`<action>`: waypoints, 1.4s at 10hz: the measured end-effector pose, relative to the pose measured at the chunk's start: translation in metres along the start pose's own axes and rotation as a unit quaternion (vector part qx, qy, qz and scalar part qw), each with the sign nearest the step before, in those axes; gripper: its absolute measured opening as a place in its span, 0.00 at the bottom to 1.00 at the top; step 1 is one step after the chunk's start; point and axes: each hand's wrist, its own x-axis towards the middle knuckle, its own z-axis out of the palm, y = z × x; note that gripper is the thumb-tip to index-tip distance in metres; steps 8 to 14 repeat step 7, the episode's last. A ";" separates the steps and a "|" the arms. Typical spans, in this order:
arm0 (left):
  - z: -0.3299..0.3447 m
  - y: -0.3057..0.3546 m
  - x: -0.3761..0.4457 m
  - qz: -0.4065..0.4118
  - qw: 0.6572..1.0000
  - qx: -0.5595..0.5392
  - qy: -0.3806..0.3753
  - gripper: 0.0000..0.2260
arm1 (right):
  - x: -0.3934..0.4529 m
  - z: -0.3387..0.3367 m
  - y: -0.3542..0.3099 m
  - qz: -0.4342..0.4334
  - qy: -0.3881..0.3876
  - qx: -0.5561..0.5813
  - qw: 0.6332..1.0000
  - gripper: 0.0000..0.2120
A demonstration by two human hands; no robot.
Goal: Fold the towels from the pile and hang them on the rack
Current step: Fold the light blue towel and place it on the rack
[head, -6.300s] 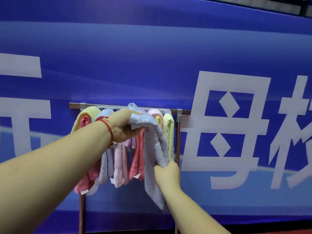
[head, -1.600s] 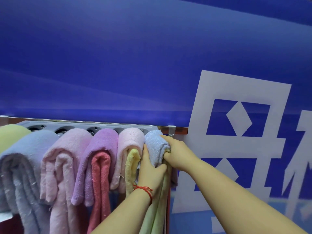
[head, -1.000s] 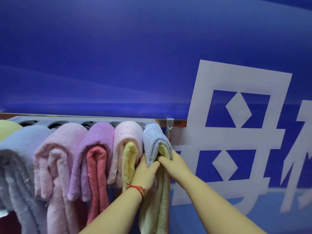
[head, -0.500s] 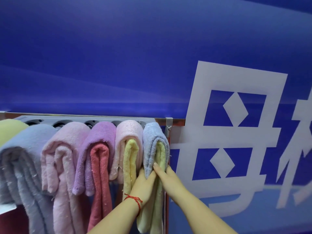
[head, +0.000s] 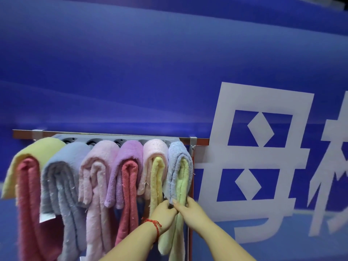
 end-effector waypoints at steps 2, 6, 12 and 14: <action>-0.022 0.027 -0.032 0.006 0.997 0.076 -0.026 0.09 | -0.029 -0.001 -0.029 0.018 -0.009 -0.092 0.996 0.23; -0.110 0.064 -0.133 0.029 0.985 0.167 0.043 0.12 | -0.101 0.034 -0.114 -0.088 -0.040 -0.234 0.967 0.18; -0.136 0.068 -0.152 0.013 0.985 0.159 0.062 0.13 | -0.113 0.044 -0.133 -0.113 -0.051 -0.249 0.960 0.17; -0.136 0.068 -0.152 0.013 0.985 0.159 0.062 0.13 | -0.113 0.044 -0.133 -0.113 -0.051 -0.249 0.960 0.17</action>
